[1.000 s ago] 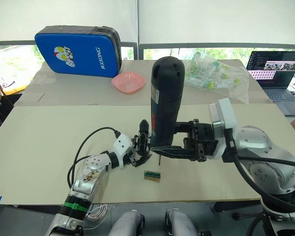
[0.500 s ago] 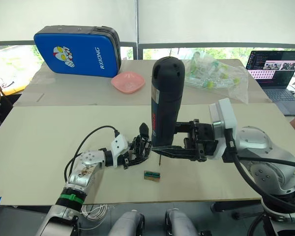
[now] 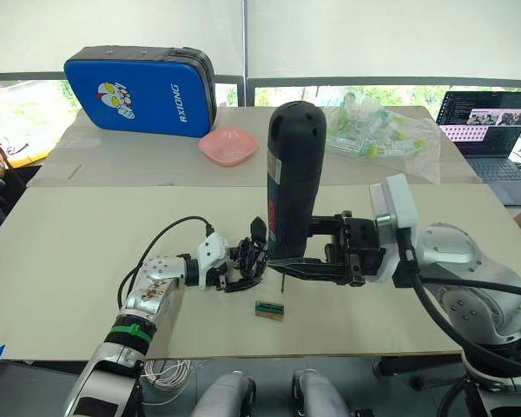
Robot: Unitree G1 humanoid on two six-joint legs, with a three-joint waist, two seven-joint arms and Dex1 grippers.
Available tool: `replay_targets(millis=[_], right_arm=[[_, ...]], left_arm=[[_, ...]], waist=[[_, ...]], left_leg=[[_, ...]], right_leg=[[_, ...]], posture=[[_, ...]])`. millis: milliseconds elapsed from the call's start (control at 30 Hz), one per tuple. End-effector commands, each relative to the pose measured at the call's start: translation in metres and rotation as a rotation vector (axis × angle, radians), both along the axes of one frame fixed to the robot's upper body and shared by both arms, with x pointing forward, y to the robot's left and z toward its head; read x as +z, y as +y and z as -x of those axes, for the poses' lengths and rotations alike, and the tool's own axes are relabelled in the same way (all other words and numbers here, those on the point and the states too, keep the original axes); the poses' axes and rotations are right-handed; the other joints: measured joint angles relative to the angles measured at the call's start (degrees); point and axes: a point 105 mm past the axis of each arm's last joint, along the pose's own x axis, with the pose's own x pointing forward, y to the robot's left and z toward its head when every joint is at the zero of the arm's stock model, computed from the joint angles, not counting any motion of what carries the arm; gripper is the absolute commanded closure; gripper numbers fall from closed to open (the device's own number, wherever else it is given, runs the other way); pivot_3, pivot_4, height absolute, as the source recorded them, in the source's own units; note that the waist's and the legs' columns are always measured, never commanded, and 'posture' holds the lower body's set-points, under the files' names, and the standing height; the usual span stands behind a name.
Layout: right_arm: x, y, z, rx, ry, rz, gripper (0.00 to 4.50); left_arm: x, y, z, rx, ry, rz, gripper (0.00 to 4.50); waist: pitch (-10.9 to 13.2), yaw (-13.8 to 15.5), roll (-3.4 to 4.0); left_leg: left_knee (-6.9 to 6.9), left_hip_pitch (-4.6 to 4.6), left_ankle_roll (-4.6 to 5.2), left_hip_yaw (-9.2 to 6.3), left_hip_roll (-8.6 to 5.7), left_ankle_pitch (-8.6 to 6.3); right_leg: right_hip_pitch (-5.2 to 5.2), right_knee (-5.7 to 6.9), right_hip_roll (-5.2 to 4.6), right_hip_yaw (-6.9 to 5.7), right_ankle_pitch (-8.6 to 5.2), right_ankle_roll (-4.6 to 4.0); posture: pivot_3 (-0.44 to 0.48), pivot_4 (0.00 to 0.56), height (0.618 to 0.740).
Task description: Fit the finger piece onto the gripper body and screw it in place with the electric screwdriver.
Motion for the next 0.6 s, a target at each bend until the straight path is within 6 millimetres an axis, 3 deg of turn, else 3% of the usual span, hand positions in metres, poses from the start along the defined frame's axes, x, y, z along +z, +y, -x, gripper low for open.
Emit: replay_targets(millis=[33, 333, 600], right_arm=[[0.011, -0.001, 0.008, 0.019, -0.048, -0.025, 2.54], [0.01, -0.001, 0.006, 0.017, -0.051, -0.022, 2.54], [0.011, 0.0, 0.005, 0.016, -0.052, -0.03, 2.54]], left_arm=[[-0.007, 0.008, 0.002, 0.044, 0.016, -0.004, 0.04], [-0.008, 0.018, 0.019, 0.08, 0.014, 0.023, 0.04], [-0.013, 0.001, 0.025, 0.119, 0.0, 0.05, 0.04]], waist=[[0.0, 0.0, 0.0], [0.0, -0.35, 0.01], [0.0, 0.31, 0.01]], left_leg=[[0.0, 0.0, 0.0, 0.0, 0.0, 0.0], [0.0, -0.01, 0.0, 0.0, 0.03, -0.01], [0.0, -0.01, 0.01, 0.01, 0.01, -0.02]], right_leg=[[0.0, 0.0, 0.0, 0.0, 0.0, 0.0], [-0.04, 0.0, 0.03, 0.04, 0.0, -0.01], [-0.01, -0.03, 0.0, 0.03, 0.0, 0.0]], posture=[[0.0, 0.15, 0.74], [0.0, 0.15, 0.74], [0.0, 0.15, 0.74]])
